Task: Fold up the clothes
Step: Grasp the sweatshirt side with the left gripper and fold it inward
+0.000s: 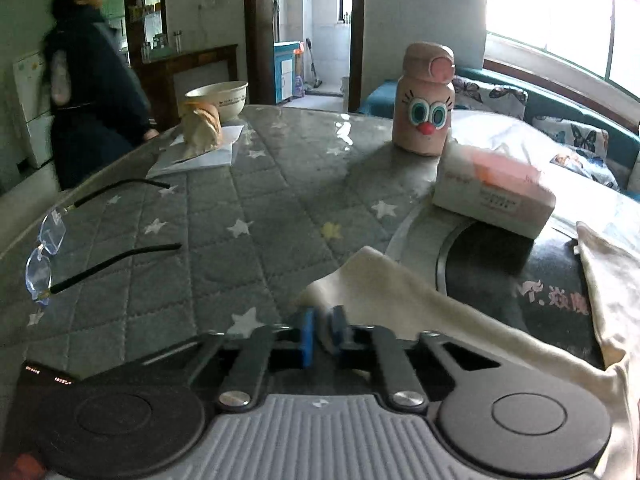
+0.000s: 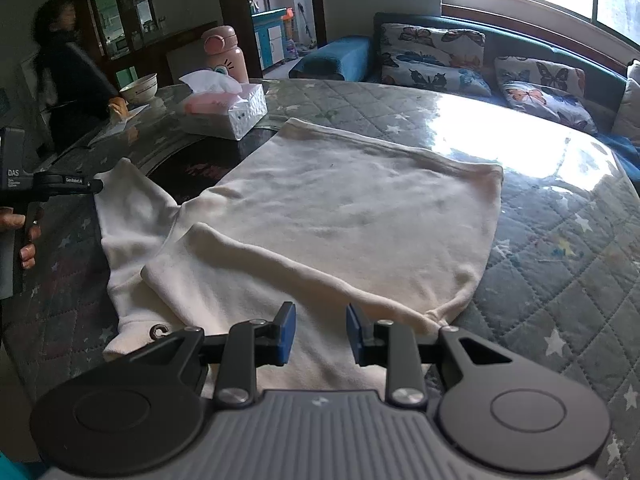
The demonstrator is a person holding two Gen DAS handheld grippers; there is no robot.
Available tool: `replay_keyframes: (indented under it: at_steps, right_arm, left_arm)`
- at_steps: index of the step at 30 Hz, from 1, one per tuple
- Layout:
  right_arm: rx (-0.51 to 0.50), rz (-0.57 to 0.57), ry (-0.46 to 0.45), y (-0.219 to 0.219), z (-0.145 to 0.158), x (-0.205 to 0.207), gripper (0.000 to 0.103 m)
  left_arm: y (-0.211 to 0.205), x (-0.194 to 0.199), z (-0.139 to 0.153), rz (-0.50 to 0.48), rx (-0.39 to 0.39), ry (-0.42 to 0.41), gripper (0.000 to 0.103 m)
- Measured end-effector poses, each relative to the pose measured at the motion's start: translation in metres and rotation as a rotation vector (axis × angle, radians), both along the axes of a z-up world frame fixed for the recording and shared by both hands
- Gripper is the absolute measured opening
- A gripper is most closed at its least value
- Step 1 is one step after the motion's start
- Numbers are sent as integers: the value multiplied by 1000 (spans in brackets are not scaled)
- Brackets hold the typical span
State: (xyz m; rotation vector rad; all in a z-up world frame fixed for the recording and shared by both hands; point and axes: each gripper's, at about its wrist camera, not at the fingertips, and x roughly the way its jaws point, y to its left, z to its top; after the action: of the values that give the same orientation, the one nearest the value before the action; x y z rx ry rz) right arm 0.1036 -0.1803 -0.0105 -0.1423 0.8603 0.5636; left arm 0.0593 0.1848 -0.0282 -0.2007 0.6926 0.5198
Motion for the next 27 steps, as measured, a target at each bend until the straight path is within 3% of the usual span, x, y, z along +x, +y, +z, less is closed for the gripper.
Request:
replay_keyframes:
  at_steps: [6, 15, 18, 22, 27]
  right_arm:
    - [7, -30, -21, -11, 7, -2, 35]
    - [23, -73, -51, -30, 18, -6, 35]
    - [26, -93, -54, -38, 20, -9, 35]
    - [48, -118, -43, -47, 19, -10, 35]
    - [39, -88, -34, -43, 18, -14, 35]
  left_arm:
    - [-28, -13, 33, -94, -36, -110, 5]
    - [-142, -24, 91, -466, -122, -264, 3]
    - [-185, -25, 92, -614, -151, -266, 3]
    - [-228, -23, 72, -781, -192, -197, 4]
    - [-216, -28, 52, -722, -112, -138, 7]
